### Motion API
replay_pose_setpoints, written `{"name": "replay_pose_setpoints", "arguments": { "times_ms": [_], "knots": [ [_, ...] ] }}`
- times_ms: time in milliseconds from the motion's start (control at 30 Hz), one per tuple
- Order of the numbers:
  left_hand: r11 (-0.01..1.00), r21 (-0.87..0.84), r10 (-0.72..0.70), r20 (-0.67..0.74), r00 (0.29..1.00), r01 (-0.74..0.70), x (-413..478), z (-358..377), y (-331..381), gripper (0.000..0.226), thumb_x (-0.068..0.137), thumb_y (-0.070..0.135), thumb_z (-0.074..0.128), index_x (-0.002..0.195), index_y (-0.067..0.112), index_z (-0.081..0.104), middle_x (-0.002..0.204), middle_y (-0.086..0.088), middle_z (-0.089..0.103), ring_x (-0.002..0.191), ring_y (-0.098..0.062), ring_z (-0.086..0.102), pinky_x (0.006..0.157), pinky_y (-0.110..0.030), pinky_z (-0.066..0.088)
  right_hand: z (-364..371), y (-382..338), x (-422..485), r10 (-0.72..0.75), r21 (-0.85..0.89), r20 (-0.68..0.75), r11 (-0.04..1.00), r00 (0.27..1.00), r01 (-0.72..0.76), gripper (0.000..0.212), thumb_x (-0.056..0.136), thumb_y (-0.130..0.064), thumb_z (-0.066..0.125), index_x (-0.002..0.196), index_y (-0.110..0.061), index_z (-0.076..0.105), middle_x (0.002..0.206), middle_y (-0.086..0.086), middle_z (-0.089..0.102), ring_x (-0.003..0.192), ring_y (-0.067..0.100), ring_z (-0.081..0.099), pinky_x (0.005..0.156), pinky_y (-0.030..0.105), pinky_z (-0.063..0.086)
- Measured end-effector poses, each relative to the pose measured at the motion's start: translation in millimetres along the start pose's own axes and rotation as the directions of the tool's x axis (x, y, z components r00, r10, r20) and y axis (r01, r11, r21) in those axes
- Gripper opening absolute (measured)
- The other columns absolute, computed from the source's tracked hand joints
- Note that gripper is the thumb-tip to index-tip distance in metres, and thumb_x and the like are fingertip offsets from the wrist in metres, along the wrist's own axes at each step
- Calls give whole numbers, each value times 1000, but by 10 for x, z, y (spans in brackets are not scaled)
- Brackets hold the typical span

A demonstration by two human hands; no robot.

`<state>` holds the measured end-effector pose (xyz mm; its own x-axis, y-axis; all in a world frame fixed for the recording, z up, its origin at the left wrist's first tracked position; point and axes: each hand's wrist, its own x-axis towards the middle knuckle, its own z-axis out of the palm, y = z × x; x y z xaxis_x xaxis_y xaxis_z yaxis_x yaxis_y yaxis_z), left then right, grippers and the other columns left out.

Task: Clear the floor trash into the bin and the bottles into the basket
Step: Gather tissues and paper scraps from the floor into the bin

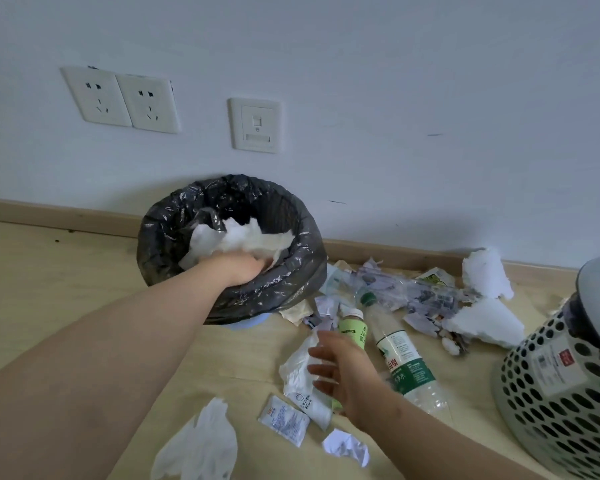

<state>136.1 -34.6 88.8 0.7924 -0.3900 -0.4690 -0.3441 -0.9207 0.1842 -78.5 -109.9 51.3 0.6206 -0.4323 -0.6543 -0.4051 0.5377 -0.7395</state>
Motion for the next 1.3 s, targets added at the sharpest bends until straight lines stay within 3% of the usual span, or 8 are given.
{"name": "replay_pose_setpoints", "arguments": {
  "times_ms": [167,400,533,733,867,1000,1200,1300],
  "knots": [
    [993,-15,-114,74,991,115,9,134,-2,67,95,53,32,149,17,16,149,-11,31,134,-31,34,108,-39,34,-80,67,-42,31,-95,35,995,999,-27,6,92,-23,56,93,-17,58,88,6,62,67,18,57,62,27,47],
    [991,-49,-116,119,986,122,583,283,-215,83,58,76,49,120,20,53,114,-3,58,113,-29,55,90,-35,38,-150,104,-9,62,-140,24,988,998,-58,3,90,-21,57,89,-19,59,81,4,62,63,17,56,59,26,47],
    [1000,20,15,159,987,-19,162,-34,-6,42,95,36,38,131,20,52,130,-5,51,123,-31,48,104,-39,38,-176,94,18,72,-144,17,987,997,-69,2,90,-21,58,90,-19,59,80,3,63,63,17,57,58,25,46],
    [972,-68,199,-261,945,-223,46,-268,133,50,97,47,32,144,30,28,147,-7,36,132,-31,38,105,-44,35,-199,87,35,79,-150,11,986,997,-76,4,90,-20,57,91,-17,59,81,4,62,62,17,56,58,24,44],
    [982,-68,177,9,984,-176,-3,-124,129,49,101,43,23,146,25,27,153,-6,27,138,-30,29,113,-39,25,-191,85,37,80,-149,8,986,997,-78,3,90,-19,57,91,-17,59,82,4,62,63,18,56,58,25,44],
    [992,-86,106,98,990,-98,-57,24,60,35,100,29,30,126,22,54,126,-9,56,102,-25,52,93,-32,41,-213,112,64,79,-155,4,985,997,-77,3,90,-19,57,90,-17,58,82,4,61,62,17,56,57,24,44],
    [953,-165,215,-224,951,-254,-83,-140,104,31,98,31,38,119,23,59,127,-4,59,110,-25,55,91,-32,41,-256,142,86,73,-168,1,983,997,-72,4,91,-17,55,90,-15,58,80,4,60,62,17,55,57,24,43],
    [865,-248,271,-499,823,-436,-313,-204,243,24,96,24,44,110,24,64,114,7,64,95,-12,56,86,-27,43,-255,117,84,64,-186,9,981,998,-61,3,91,-17,54,90,-16,57,79,3,59,62,16,54,57,25,43]
  ]
}}
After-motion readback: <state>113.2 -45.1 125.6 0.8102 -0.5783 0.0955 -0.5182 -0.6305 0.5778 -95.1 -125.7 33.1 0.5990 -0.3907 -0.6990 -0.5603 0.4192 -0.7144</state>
